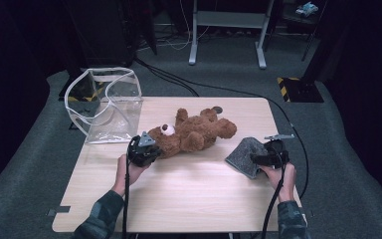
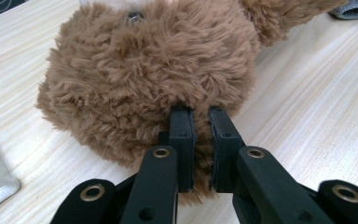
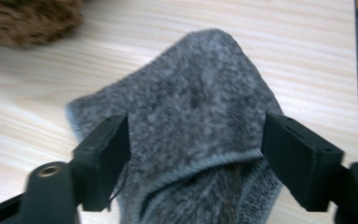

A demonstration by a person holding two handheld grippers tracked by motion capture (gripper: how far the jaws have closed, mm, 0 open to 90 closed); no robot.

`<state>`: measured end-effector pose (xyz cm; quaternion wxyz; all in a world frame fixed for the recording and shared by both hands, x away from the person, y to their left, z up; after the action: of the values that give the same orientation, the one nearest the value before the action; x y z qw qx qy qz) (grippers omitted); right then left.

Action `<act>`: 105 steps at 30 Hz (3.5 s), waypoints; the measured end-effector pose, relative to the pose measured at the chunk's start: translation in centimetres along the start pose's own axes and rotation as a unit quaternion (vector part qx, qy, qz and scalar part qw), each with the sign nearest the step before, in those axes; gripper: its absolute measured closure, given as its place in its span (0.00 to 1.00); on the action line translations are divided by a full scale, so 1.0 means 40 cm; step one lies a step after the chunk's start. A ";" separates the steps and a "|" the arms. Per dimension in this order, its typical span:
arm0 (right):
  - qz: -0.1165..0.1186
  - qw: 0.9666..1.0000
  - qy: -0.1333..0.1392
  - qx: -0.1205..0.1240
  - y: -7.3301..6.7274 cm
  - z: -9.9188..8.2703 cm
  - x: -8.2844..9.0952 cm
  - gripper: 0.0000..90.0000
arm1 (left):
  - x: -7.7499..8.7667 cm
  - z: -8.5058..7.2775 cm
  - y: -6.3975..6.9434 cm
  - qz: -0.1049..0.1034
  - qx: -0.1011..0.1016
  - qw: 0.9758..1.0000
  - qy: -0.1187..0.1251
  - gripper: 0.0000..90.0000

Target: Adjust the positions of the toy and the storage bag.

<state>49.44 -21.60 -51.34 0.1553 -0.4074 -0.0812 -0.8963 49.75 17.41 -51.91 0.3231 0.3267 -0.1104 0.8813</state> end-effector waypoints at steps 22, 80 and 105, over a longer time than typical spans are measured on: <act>0.058 0.997 0.027 0.044 -0.067 0.052 0.004 0.08 | -0.006 -0.044 0.028 -0.002 0.006 1.000 0.006 0.91; 0.172 0.974 -0.035 0.143 -0.232 0.163 -0.158 0.38 | -0.050 -0.063 -0.021 0.015 0.100 0.995 -0.005 0.55; 0.149 0.974 0.040 0.165 -0.238 0.176 -0.088 0.81 | -0.025 0.024 -0.047 0.013 0.063 0.997 0.042 0.82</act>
<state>53.31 -10.00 -49.58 0.3553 -0.3474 -0.1603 -0.8528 52.02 17.93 -51.86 0.2946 0.3077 -0.0452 0.9036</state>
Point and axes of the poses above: each handheld gripper's, and its own axes: x roughly backward along the jaws, z roughly out of its top, y roughly to its right, the point moved 8 cm from there along -x, roughly forward along the jaws, and after that the axes turned 6 degrees about x, right-handed, at the moved point
